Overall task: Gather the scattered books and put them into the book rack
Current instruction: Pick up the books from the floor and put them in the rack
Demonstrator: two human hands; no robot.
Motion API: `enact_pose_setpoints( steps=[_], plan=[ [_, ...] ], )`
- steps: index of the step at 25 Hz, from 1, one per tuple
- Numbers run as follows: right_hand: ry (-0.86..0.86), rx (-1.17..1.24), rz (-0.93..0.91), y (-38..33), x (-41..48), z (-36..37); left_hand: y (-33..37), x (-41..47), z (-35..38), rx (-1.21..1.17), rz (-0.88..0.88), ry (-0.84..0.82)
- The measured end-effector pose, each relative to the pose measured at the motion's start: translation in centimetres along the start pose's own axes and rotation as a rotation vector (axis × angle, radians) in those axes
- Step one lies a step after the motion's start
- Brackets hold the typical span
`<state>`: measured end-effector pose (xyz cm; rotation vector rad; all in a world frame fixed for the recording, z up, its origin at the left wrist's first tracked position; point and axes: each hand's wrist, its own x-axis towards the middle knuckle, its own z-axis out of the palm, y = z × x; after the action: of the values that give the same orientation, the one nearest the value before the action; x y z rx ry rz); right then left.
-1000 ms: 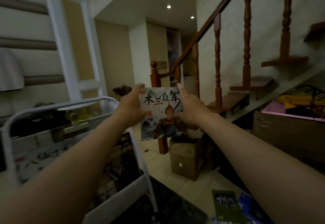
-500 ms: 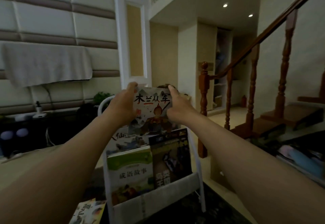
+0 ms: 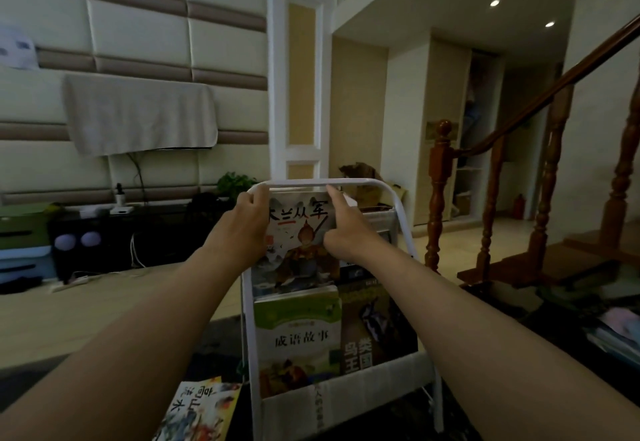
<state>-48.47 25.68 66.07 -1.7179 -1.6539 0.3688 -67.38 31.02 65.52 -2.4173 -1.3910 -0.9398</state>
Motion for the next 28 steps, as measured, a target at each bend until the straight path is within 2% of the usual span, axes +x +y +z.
enact_pose_setpoints(
  steps=[12, 17, 20, 24, 28],
  plan=[
    [0.123, 0.123, -0.053, -0.2, 1.7, 1.2, -0.2, 0.4, 0.5, 0.079, 0.006, 0.065],
    [0.037, 0.133, -0.019, 0.8, 2.1, 2.0, -0.8, 0.0, 1.8, 0.143, 0.013, -0.01],
    [-0.004, 0.094, 0.006, 1.9, 2.0, 2.5, -1.2, -0.5, 3.0, 0.282, 0.03, -0.035],
    [-0.038, 0.058, 0.038, 3.1, 1.9, 3.3, -1.0, -1.0, 3.8, 0.578, 0.124, 0.025],
    [-0.06, -0.033, 0.09, 4.0, 2.2, 4.1, -0.1, -0.8, 4.8, 0.702, 0.107, -0.011]
  ],
)
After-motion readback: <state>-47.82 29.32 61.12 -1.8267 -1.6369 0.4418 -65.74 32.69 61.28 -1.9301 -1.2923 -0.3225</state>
